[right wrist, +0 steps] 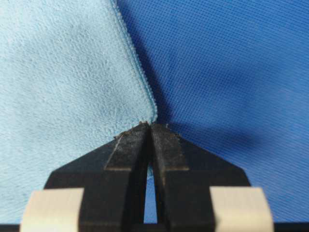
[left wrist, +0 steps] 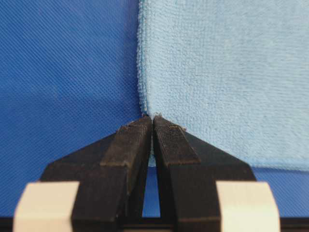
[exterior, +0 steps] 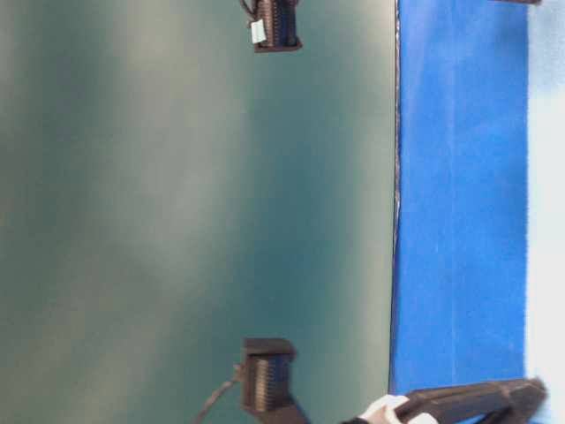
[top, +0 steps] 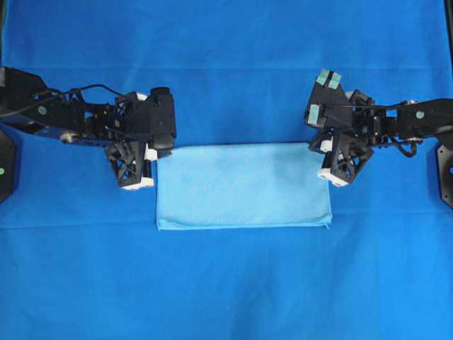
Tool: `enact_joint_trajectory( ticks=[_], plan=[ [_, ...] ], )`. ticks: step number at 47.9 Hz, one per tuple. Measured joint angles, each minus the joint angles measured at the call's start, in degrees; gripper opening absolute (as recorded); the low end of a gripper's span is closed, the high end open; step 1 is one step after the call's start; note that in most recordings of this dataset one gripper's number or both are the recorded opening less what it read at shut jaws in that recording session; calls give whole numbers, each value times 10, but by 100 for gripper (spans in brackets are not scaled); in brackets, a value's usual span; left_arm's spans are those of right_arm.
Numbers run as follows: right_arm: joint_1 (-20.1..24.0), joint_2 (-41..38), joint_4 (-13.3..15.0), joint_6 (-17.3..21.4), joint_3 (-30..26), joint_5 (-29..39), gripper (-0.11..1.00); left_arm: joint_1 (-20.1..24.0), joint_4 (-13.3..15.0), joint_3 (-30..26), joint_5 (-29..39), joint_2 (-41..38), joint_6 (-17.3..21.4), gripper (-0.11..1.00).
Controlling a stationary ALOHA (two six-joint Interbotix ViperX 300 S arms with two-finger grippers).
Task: Fold the light blue towel.
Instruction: 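Grasp the far corners of the folded strip and lift it with both grippers, then rotate the lifted strip with both grippers to lay it lengthwise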
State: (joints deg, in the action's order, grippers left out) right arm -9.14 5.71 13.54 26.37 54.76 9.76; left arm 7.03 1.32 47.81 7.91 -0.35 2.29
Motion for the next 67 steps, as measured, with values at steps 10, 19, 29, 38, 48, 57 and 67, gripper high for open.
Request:
enact_joint_trajectory(
  ticks=[10,19,29,38,48,57,67],
  plan=[
    [-1,82,-1,-1,-14,62,1,1,0,-23,55,68,-1,1],
    [0,177,-1,-7,-37,148,1,-3,0,-44,112,118,-2,1],
    [0,254,0,-6,-56,205,1,-4,-1,-68,153,190,0,1],
    [0,300,1,-8,-61,212,1,-4,0,-70,155,232,0,1],
    [1,299,8,-8,-61,211,1,-5,-1,-70,155,236,-7,1],
    [-15,273,42,-5,-67,193,1,-45,-1,-70,116,221,-9,1],
    [-77,222,86,-5,-94,142,1,-112,-1,-90,47,178,-8,1]
  ],
)
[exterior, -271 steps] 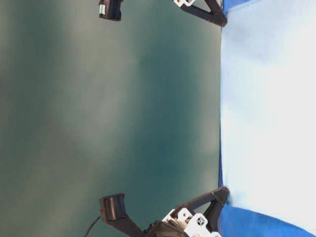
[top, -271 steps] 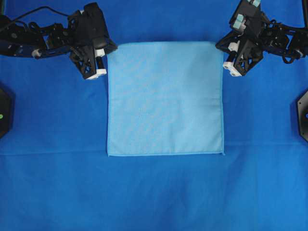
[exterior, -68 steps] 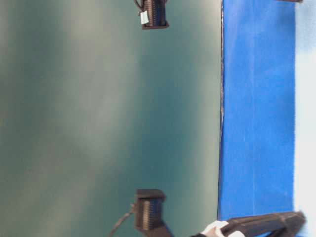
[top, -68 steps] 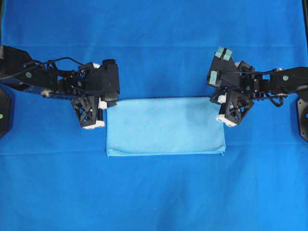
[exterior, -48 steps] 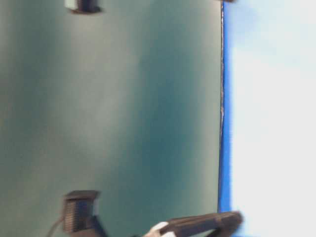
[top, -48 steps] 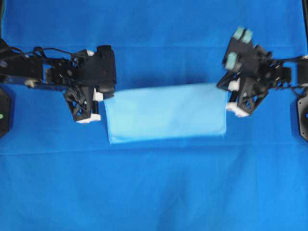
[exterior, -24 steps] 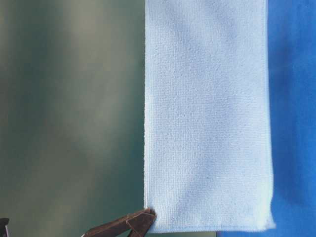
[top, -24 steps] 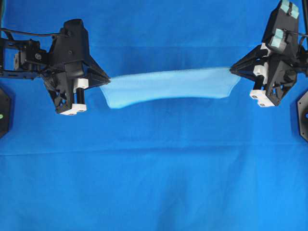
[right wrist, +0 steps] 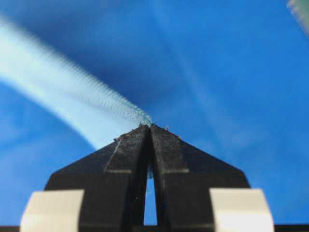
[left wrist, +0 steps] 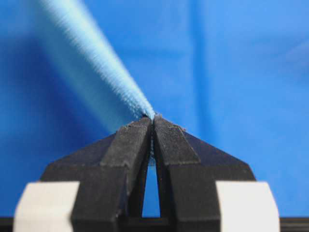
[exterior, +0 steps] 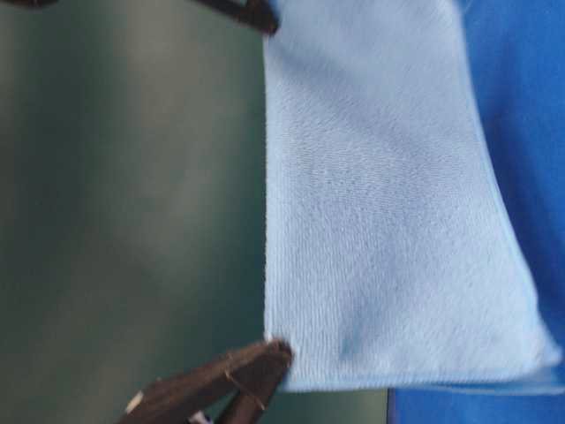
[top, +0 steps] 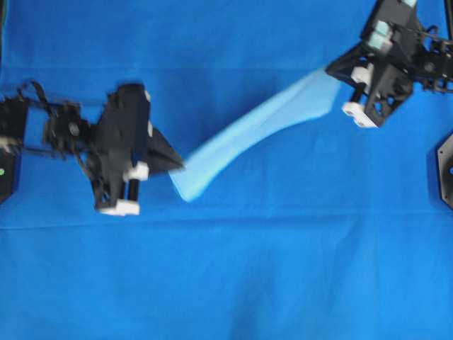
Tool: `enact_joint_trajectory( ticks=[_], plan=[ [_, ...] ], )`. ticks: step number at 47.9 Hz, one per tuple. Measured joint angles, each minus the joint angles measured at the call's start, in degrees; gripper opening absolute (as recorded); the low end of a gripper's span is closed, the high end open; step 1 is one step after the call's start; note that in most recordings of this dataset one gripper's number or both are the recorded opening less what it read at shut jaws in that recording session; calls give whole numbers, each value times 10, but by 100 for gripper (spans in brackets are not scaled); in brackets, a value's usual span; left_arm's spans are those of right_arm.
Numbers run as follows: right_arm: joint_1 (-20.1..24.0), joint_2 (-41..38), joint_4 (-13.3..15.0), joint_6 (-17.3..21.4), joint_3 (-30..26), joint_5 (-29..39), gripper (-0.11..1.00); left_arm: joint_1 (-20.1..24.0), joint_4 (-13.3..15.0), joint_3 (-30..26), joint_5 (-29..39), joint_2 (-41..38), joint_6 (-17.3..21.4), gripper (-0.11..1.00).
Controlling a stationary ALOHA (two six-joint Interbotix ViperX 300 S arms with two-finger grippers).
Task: Fold the light blue towel.
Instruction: 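Rotate the lifted strip with both grippers to lay it lengthwise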
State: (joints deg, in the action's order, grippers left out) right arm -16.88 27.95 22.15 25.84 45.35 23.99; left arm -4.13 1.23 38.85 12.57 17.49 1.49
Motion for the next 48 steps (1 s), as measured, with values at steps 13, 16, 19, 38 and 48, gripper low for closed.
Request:
enact_joint_trajectory(
  ticks=[13,16,19,38,48],
  plan=[
    [-39,-101,43,-6,-72,-69,1,-52,-2,-55,-51,-76,6,1],
    [-40,-124,54,-6,-92,-78,1,-54,-2,-66,-66,-91,6,1],
    [-40,-148,62,-6,-114,-85,1,-54,-2,-73,-84,-106,6,1],
    [-39,-214,73,-7,-189,-91,1,-54,-1,-86,-143,-149,5,1],
    [-40,-183,72,-6,-146,-73,1,-54,-1,-121,-152,-186,6,1]
  ],
)
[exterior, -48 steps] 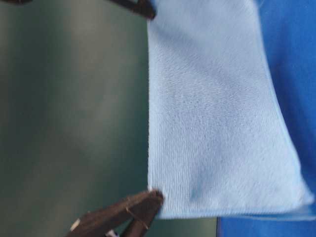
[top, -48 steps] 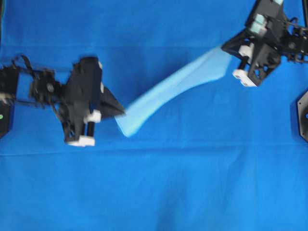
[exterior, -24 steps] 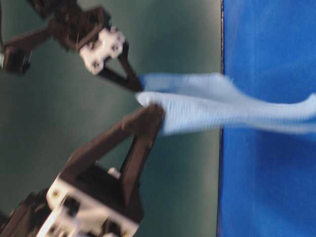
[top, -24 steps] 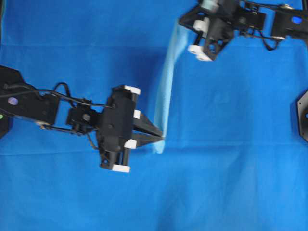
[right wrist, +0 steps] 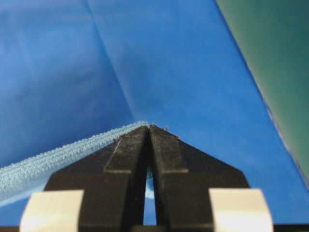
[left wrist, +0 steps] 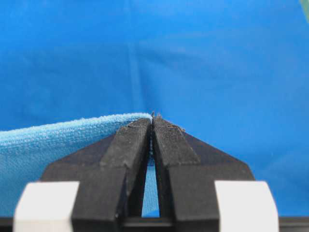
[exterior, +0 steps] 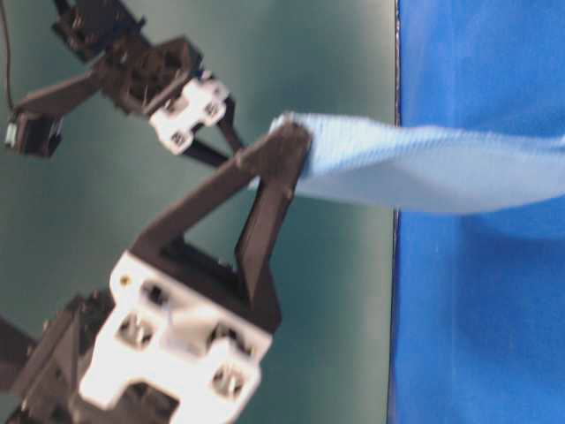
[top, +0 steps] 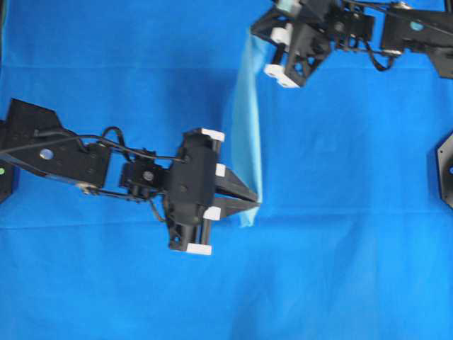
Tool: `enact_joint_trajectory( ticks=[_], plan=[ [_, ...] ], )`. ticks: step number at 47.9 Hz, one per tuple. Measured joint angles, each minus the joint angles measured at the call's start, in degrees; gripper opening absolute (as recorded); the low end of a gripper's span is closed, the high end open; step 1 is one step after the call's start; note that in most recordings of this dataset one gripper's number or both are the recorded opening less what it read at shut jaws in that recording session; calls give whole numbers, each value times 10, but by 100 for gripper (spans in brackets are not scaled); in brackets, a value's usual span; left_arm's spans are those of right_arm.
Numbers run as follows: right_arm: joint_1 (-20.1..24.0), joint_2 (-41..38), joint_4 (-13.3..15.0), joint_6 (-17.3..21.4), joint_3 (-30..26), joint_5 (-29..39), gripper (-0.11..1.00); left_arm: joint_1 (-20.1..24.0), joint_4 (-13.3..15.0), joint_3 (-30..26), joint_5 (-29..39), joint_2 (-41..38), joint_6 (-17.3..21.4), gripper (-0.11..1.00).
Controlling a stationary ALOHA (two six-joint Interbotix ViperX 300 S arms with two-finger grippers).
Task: Fold the light blue towel.
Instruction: 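Rotate the lifted strip with both grippers to lay it lengthwise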
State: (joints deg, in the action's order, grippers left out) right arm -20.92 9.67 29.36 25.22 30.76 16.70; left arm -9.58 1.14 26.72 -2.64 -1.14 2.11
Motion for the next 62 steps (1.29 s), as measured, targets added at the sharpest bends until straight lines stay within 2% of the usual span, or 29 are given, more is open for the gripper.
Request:
enact_joint_trajectory(
  ticks=[11,20,28,33,39,48,57,62],
  plan=[
    [-8,83,1,3,83,29,1,1,1,-98,-9,-99,4,1],
    [-10,136,0,3,137,56,1,1,2,-181,-13,-183,32,1],
    [-10,137,1,1,151,50,1,1,1,-201,-13,-203,33,1],
    [-11,109,1,1,151,21,1,0,2,-183,-14,-200,29,1],
    [-15,57,0,1,138,-32,1,0,1,-129,-19,-185,19,1],
    [-16,-34,2,-1,87,-99,1,-4,4,-36,-42,-145,-25,1],
    [-15,-103,2,-7,40,-115,1,-5,4,40,-74,-113,-65,1],
    [-13,-119,2,-13,24,-116,1,-6,4,67,-91,-103,-70,1]
  ],
)
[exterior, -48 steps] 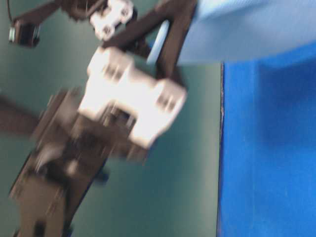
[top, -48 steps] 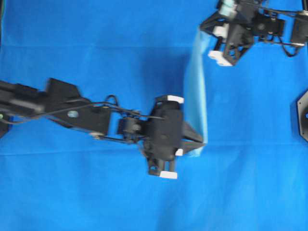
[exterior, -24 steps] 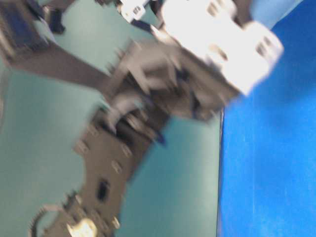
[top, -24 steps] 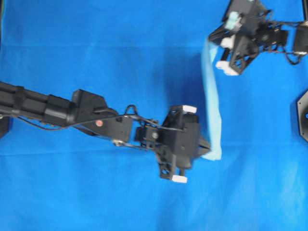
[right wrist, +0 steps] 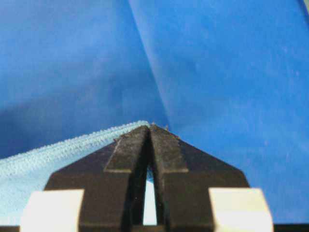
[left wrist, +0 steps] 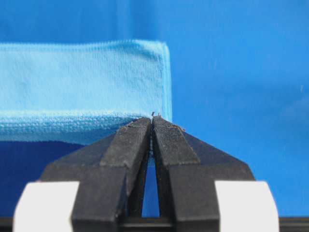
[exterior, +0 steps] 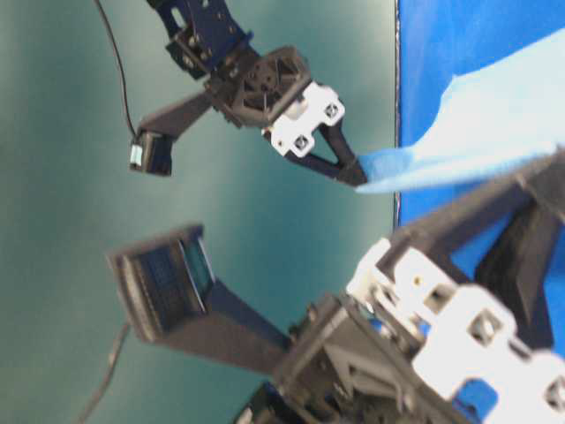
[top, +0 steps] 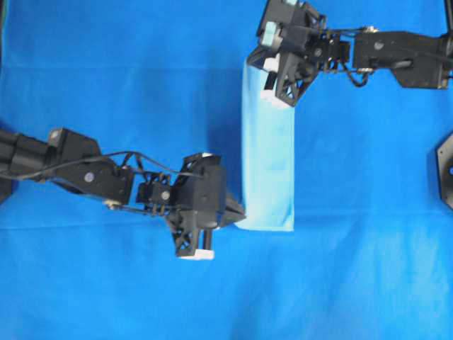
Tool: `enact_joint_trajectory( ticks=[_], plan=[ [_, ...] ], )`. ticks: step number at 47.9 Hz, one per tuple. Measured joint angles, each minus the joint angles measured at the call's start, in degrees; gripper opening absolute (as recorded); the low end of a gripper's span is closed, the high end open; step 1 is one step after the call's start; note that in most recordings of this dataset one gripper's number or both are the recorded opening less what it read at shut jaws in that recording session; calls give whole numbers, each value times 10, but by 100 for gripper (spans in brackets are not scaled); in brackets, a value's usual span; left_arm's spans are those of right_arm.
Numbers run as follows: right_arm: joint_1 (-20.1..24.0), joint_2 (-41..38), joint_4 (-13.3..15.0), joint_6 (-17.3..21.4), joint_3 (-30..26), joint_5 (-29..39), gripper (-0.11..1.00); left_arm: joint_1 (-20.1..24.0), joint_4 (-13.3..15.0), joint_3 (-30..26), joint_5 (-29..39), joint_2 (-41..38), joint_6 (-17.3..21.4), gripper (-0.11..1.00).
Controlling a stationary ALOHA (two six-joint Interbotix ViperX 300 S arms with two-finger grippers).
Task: Fold the light blue towel.
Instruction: 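Rotate the lifted strip with both grippers to lay it lengthwise, then lower the strip onto the table, open both grippers and withdraw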
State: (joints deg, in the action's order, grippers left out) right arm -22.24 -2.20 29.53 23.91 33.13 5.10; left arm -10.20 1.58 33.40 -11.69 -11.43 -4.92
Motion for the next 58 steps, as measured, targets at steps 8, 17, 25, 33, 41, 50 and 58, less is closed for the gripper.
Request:
enact_joint_trajectory(
  ticks=[8,17,25,33,41,50,58],
  plan=[
    [0,-5,1,-2,-5,-3,1,0,0,9,-6,2,0,1],
    [1,-5,1,-4,-5,-12,1,0,0,9,-7,2,0,2],
    [1,-10,4,-4,-5,-21,10,0,0,9,-7,2,0,5],
    [-4,-10,5,-6,-6,-19,59,0,1,11,3,3,9,48],
    [-5,-10,5,-6,-6,-3,58,10,-1,19,47,33,12,85],
    [-5,2,5,-4,-2,16,58,12,0,40,118,92,12,80],
    [-4,56,4,4,31,18,58,18,0,76,152,163,11,80]
  ],
)
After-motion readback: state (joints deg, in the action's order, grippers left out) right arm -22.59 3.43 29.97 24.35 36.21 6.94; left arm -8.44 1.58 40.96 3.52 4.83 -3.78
